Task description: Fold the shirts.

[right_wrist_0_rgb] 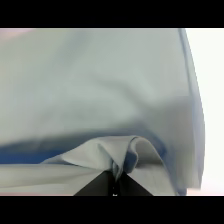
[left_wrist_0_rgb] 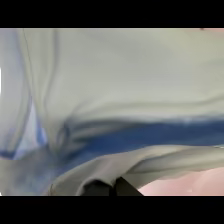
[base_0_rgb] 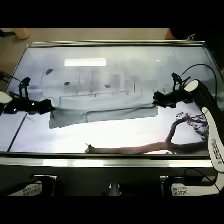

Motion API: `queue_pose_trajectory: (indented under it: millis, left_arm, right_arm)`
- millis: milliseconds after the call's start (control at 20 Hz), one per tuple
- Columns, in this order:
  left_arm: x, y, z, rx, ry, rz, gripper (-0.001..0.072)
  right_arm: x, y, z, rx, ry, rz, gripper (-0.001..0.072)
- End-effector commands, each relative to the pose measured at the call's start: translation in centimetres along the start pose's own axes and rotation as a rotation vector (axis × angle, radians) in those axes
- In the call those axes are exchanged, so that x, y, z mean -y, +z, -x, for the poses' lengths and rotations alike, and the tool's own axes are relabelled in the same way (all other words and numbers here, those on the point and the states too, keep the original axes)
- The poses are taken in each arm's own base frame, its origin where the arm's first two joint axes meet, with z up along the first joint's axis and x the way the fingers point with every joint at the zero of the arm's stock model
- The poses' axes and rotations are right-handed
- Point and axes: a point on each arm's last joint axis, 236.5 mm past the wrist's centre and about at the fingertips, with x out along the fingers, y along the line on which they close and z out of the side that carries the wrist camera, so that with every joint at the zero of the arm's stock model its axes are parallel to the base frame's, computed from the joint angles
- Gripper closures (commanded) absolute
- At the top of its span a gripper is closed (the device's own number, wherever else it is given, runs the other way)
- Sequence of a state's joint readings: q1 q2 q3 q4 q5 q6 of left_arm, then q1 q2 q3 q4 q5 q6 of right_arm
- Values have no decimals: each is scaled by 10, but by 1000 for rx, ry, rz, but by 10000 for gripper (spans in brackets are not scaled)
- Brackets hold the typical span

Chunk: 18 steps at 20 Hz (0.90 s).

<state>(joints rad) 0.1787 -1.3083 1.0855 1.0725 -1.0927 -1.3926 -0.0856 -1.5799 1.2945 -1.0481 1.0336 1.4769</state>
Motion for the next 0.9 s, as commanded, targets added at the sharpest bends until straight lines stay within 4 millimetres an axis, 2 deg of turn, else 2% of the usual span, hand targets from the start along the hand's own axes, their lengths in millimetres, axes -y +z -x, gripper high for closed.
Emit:
queue_pose_trajectory:
  millis: [0, 100, 150, 200, 250, 300, 350, 450, 600, 700, 800, 850]
  left_arm:
    - [-8, 40, -47, -91, -41, 38, 672]
    - [-16, 37, -73, -179, -50, 109, 667]
    - [-20, 34, -83, -207, -49, 141, 559]
    - [-22, 30, -89, -230, -49, 147, 240]
    - [-24, 29, -89, -231, -44, 139, 88]
    - [-24, 32, -84, -219, -46, 114, 96]
    - [-23, 36, -76, -201, -49, 94, 96]
    - [-15, 43, -56, -163, -57, 38, 97]
    - [12, 49, -35, -113, -68, -37, 98]
    - [32, 48, -28, -100, -78, -89, 98]
    - [49, 44, -26, -99, -88, -125, 98]
    - [56, 41, -28, -105, -93, -141, 98]
  right_arm:
    - [2, 39, -33, 23, -10, -48, 695]
    - [7, 37, -51, 3, 1, -84, 690]
    - [11, 32, -59, -20, 1, -112, 620]
    - [11, 27, -64, -40, 9, -130, 383]
    - [8, 25, -62, -51, 21, -100, 137]
    - [7, 26, -55, -55, 24, -18, 71]
    - [12, 29, -46, -54, 5, 26, 66]
    - [34, 37, -35, -33, -23, -40, 53]
    - [47, 21, -49, -110, -18, -116, 51]
    - [35, 4, -64, -181, 25, -137, 23]
    - [14, -11, -78, -240, 75, -147, 65]
    - [6, -17, -81, -258, 87, -141, 201]
